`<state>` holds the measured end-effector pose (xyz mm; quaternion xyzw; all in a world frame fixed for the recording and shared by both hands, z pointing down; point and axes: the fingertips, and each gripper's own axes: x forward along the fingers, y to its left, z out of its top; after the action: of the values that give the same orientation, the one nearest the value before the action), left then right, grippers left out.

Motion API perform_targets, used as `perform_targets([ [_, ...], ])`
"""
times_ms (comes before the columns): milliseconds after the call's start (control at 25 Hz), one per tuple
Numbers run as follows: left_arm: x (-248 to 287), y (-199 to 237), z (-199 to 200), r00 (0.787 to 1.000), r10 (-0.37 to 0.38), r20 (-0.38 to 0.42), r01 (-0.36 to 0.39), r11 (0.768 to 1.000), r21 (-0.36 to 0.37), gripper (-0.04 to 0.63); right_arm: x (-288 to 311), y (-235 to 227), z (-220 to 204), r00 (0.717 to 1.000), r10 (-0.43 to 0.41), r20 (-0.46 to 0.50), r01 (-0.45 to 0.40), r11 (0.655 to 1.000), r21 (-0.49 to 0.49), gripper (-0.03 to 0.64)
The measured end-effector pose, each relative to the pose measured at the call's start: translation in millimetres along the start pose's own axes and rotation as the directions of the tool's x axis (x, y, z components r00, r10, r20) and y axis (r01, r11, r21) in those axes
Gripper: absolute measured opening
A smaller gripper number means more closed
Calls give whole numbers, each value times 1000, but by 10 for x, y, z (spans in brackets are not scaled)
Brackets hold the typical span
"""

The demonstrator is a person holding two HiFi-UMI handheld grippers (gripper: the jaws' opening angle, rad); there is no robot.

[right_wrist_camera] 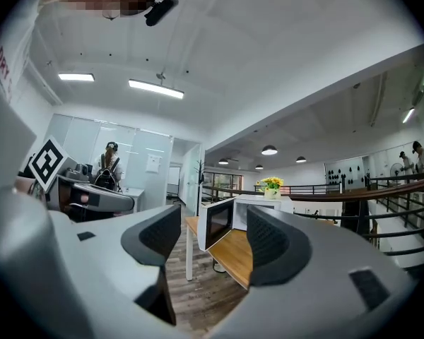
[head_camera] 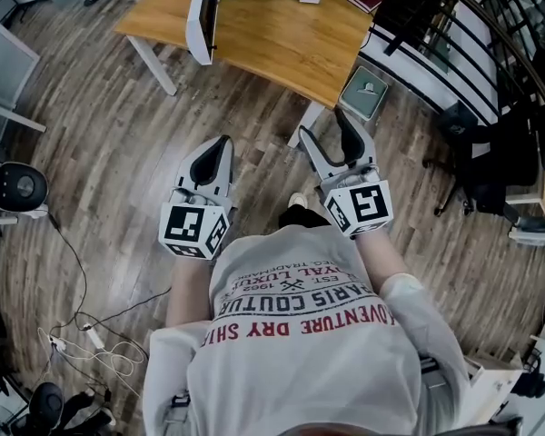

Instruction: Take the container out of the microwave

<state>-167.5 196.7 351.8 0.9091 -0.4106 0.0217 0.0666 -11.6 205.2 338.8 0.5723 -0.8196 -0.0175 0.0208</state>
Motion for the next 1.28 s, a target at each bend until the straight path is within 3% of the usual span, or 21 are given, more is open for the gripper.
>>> perform_targets([
  [320, 634, 255, -75, 999, 45, -26, -45, 999, -3, 12, 609, -473, -174, 999, 44, -18, -44, 999, 7, 287],
  [840, 2647, 874, 247, 987, 155, -32, -156, 988, -21, 12, 2220, -1980, -350, 984, 166, -64, -163, 986, 43, 287],
  [1280, 3594, 1179, 76, 980, 162, -116, -167, 985, -32, 12, 3212, -2435, -762, 933, 292, -210, -287, 956, 55, 287],
])
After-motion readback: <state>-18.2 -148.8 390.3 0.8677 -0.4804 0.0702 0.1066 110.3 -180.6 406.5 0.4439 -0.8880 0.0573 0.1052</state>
